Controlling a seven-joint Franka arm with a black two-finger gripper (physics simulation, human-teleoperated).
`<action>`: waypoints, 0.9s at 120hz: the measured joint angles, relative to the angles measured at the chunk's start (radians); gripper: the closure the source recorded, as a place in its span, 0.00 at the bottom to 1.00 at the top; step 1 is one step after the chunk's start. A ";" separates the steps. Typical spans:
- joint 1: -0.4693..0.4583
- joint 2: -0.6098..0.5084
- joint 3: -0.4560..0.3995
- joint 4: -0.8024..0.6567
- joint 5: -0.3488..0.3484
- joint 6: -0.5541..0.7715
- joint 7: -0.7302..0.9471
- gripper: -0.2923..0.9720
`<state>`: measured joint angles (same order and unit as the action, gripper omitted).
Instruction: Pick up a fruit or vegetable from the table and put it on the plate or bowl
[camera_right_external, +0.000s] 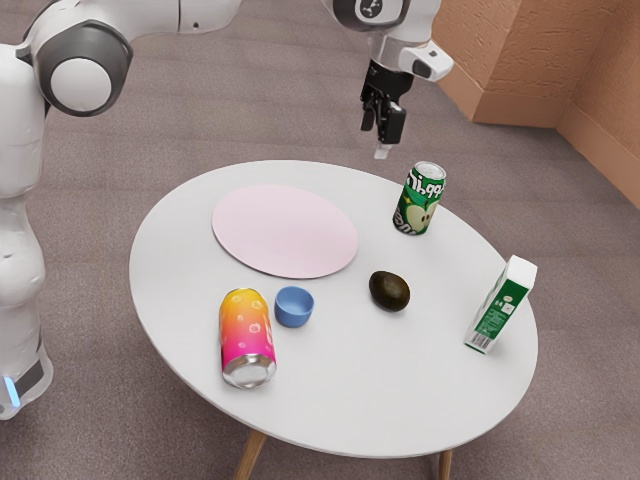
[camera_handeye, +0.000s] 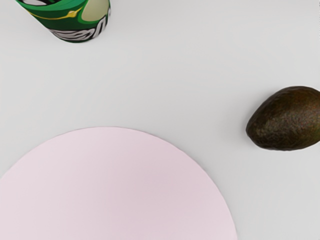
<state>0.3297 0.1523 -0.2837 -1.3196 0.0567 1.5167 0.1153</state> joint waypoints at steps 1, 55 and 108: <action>0.000 0.000 0.000 0.000 0.000 0.000 0.001 0.23; -0.014 0.013 -0.070 0.082 0.071 0.010 0.097 0.23; -0.010 0.110 -0.083 0.036 0.120 0.061 0.436 0.23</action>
<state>0.3195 0.2627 -0.3672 -1.2834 0.1766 1.5774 0.5511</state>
